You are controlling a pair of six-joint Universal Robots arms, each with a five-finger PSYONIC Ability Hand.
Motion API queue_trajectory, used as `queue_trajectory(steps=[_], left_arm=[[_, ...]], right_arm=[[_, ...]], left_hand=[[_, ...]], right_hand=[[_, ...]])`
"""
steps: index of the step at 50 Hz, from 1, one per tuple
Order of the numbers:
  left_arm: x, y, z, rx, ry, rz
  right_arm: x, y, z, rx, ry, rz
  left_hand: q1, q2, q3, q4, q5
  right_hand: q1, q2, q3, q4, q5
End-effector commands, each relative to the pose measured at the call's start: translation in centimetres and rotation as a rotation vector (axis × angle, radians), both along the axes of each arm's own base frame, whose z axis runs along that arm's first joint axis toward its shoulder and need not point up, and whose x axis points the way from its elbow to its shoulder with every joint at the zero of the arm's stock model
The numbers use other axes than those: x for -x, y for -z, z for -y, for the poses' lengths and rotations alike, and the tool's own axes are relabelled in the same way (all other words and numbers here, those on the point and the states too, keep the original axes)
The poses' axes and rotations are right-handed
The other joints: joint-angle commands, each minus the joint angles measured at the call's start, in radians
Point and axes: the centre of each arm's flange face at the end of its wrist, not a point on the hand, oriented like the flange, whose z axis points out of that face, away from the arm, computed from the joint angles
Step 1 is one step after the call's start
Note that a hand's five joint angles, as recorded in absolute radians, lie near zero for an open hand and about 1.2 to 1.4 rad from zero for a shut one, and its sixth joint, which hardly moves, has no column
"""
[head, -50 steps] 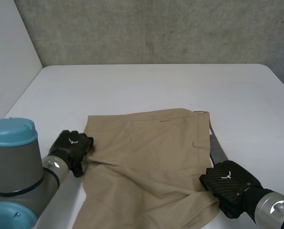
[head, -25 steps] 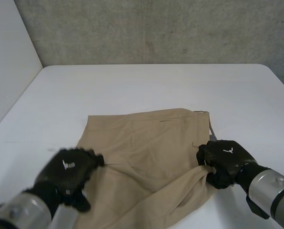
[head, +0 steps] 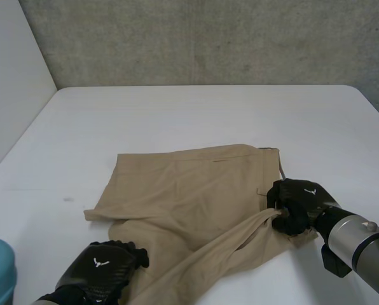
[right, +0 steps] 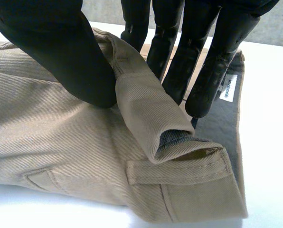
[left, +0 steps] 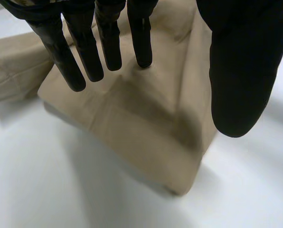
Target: Fold the shorts.
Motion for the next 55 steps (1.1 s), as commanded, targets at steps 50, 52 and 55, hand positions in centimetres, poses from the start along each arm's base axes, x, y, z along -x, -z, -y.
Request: queue_trajectory(steps=[50,52,55], left_arm=[[-2.7,-7.8,-3.7,0.108,0.035,-0.124],[-2.7,-7.8,-3.4,0.108,0.027,-0.125],[-2.8,-7.5,-2.5,0.105,-0.007,-0.117]], right_arm=[[5.2,-9.3,-8.1,0.135,-0.370,-0.719],[5.1,-9.3,-8.2,0.130,-0.391,-0.709],[4.8,-9.3,-8.0,0.155,-0.409,-0.685]], left_hand=[[0.965,0.974,0.968,0.981,0.977],[0.965,0.974,0.968,0.981,0.977],[0.965,0.974,0.968,0.981,0.977]], right_hand=[[0.425,0.217,0.194,0.204,0.234],[0.425,0.217,0.194,0.204,0.234],[0.425,0.217,0.194,0.204,0.234]])
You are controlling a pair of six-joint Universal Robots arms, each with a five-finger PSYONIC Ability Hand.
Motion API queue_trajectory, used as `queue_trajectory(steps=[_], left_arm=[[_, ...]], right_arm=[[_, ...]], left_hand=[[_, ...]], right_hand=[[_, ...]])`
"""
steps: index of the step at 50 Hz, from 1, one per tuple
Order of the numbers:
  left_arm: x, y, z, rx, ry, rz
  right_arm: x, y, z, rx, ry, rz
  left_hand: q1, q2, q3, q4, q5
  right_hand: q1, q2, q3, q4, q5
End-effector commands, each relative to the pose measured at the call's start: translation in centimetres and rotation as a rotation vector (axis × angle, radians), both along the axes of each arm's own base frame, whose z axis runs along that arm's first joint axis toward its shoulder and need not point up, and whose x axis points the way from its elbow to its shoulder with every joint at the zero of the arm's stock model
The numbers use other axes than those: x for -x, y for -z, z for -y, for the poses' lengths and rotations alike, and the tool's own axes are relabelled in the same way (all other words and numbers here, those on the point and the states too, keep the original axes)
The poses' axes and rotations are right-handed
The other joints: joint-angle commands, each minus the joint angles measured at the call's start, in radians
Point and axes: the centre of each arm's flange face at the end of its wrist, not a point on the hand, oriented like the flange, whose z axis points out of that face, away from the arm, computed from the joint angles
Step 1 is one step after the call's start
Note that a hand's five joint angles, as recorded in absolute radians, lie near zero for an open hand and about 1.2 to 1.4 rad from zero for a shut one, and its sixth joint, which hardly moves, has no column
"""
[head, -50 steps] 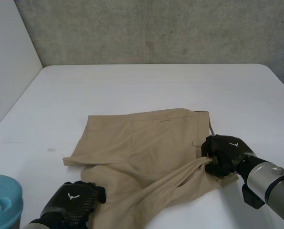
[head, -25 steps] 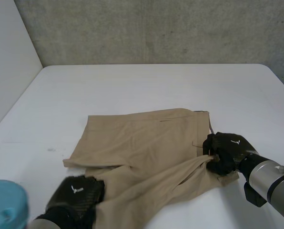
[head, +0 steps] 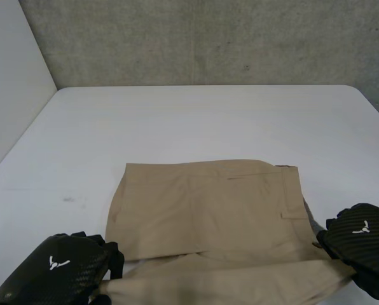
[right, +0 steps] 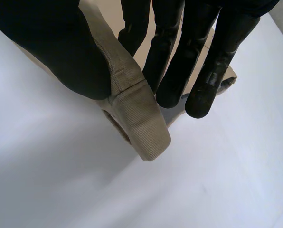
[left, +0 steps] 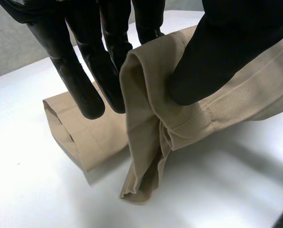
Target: Fold the shorts.
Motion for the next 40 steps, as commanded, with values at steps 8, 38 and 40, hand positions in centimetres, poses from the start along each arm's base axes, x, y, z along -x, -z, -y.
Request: queue_trajectory(steps=[8,38,40], left_arm=[[1.4,1.3,7.2,0.005,-0.085,-0.070],[7.4,9.6,27.1,0.030,-0.224,-0.024],[7.5,9.4,27.3,0.051,-0.225,-0.034]], right_arm=[[-0.9,1.7,4.2,-0.011,-0.049,0.128],[-9.2,10.0,20.2,0.298,0.004,0.163],[-9.4,9.9,20.5,0.333,0.024,0.194]], left_hand=[[0.286,0.199,0.208,0.201,0.227],[0.286,0.199,0.208,0.201,0.227],[0.187,0.100,0.110,0.103,0.128]], right_hand=[[0.425,0.217,0.194,0.204,0.234],[0.425,0.217,0.194,0.204,0.234],[0.425,0.217,0.194,0.204,0.234]])
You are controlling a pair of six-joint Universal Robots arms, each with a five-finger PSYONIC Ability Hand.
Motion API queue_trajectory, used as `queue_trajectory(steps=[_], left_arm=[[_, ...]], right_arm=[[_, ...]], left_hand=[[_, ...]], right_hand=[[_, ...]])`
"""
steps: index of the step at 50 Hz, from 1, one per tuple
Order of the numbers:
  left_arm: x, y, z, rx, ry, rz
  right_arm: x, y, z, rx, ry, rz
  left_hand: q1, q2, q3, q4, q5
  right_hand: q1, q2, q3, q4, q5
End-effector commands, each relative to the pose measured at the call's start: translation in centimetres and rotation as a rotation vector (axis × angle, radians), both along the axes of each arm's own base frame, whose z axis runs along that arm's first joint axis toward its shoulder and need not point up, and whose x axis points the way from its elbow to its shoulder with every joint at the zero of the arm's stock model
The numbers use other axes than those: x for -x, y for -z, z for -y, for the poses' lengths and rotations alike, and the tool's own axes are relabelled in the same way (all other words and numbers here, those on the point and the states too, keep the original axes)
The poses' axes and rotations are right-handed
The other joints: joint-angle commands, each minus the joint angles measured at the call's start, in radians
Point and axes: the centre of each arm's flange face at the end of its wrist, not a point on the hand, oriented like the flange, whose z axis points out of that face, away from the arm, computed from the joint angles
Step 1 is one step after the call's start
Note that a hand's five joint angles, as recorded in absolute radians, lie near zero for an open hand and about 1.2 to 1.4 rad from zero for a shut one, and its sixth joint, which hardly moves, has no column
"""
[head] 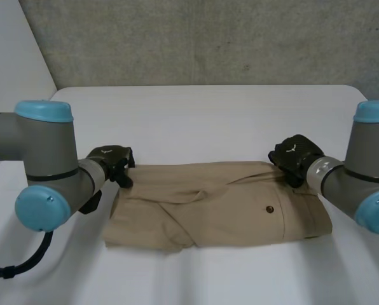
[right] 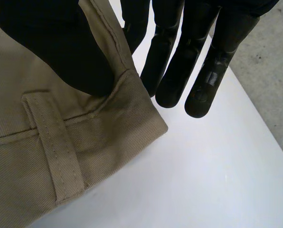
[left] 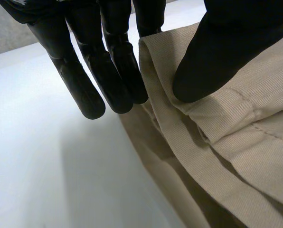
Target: Fold the shorts.
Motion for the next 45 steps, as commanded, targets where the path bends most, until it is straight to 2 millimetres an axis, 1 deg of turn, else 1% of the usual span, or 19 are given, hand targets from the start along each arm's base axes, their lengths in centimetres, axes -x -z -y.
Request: queue_trajectory(steps=[1,3,4,7,12,16,17,19,22,25,27,28,31,32,34,35,37,38,45], left_arm=[[0.6,-0.4,1.5,0.089,-0.003,-0.034],[0.7,-0.3,1.5,0.098,-0.001,-0.037],[0.7,-0.2,1.3,0.095,0.000,-0.036],[0.8,0.1,0.6,0.082,0.011,-0.032],[0.9,-0.1,-1.0,0.070,0.033,-0.026],[1.9,-0.2,-2.4,0.083,0.084,-0.012],[2.4,0.0,-2.8,0.096,0.106,-0.007],[2.9,0.1,-3.1,0.117,0.127,-0.002],[3.4,0.3,-2.7,0.173,0.150,0.012],[3.7,1.5,-2.2,0.197,0.170,0.047],[3.5,2.0,-1.8,0.197,0.172,0.068],[3.5,2.4,-1.6,0.198,0.177,0.085],[3.6,2.6,-1.2,0.204,0.178,0.094],[3.7,2.7,-1.0,0.209,0.177,0.091],[3.7,2.7,-0.9,0.213,0.174,0.088],[3.7,2.5,-0.7,0.221,0.172,0.084],[3.6,2.4,-0.4,0.233,0.165,0.080],[3.6,2.2,-0.1,0.244,0.161,0.075],[3.1,1.2,1.6,0.302,0.128,0.059]], right_arm=[[-1.0,0.6,1.5,0.108,0.026,0.077],[-1.2,0.3,1.7,0.116,0.045,0.121],[-1.2,0.3,1.7,0.110,0.049,0.135],[-1.4,0.2,1.7,0.104,0.053,0.167],[-2.1,1.0,1.3,0.089,0.032,0.165],[-2.4,1.2,1.1,0.081,0.029,0.169],[-2.5,1.2,1.1,0.081,0.029,0.170],[-2.6,1.1,0.9,0.081,0.026,0.174],[-2.7,1.0,0.8,0.080,0.025,0.175],[-2.8,0.9,0.7,0.082,0.021,0.175],[-2.9,0.9,0.6,0.082,0.019,0.174],[-2.8,0.9,0.6,0.083,0.020,0.173],[-2.8,1.0,0.6,0.082,0.020,0.171],[-2.8,1.0,0.6,0.082,0.020,0.171],[-2.8,0.9,0.7,0.083,0.021,0.172],[-2.8,0.9,0.7,0.086,0.021,0.171],[-2.8,0.9,0.8,0.088,0.024,0.171],[-2.8,0.9,0.8,0.089,0.023,0.171],[-2.9,1.1,1.0,0.087,0.028,0.174]], left_hand=[[0.036,-0.048,-0.040,-0.044,-0.018],[-0.123,-0.207,-0.199,-0.203,-0.177],[-0.336,-0.420,-0.412,-0.416,-0.390],[-0.666,-0.750,-0.742,-0.745,-0.720],[-0.846,-0.930,-0.922,-0.926,-0.900],[-0.858,-0.942,-0.934,-0.938,-0.912],[-0.855,-0.939,-0.931,-0.935,-0.909],[-0.843,-0.927,-0.920,-0.923,-0.897],[-0.814,-0.898,-0.890,-0.894,-0.868],[-0.667,-0.751,-0.744,-0.747,-0.721],[-0.606,-0.690,-0.682,-0.685,-0.660],[-0.533,-0.617,-0.609,-0.612,-0.587],[-0.336,-0.420,-0.412,-0.416,-0.390],[-0.187,-0.271,-0.263,-0.267,-0.241],[-0.010,-0.094,-0.087,-0.090,-0.064],[0.127,0.043,0.051,0.047,0.073],[0.245,0.161,0.169,0.166,0.191],[0.280,0.197,0.204,0.201,0.227],[0.281,0.197,0.205,0.201,0.227]], right_hand=[[0.425,0.217,0.194,0.204,0.229],[0.425,0.217,0.194,0.204,0.229],[0.425,0.217,0.194,0.204,0.229],[0.425,0.217,0.194,0.204,0.229],[0.425,0.217,0.194,0.204,0.229],[0.425,0.217,0.194,0.204,0.229],[0.425,0.217,0.194,0.204,0.229],[0.425,0.217,0.194,0.204,0.229],[0.425,0.217,0.194,0.204,0.229],[0.425,0.217,0.194,0.204,0.229],[0.425,0.217,0.194,0.204,0.229],[0.425,0.217,0.194,0.204,0.229],[0.425,0.217,0.194,0.204,0.229],[0.425,0.217,0.194,0.204,0.229],[0.425,0.217,0.194,0.204,0.229],[0.425,0.217,0.194,0.204,0.229],[0.425,0.217,0.194,0.204,0.229],[0.425,0.217,0.194,0.204,0.229],[0.425,0.217,0.194,0.204,0.229]])
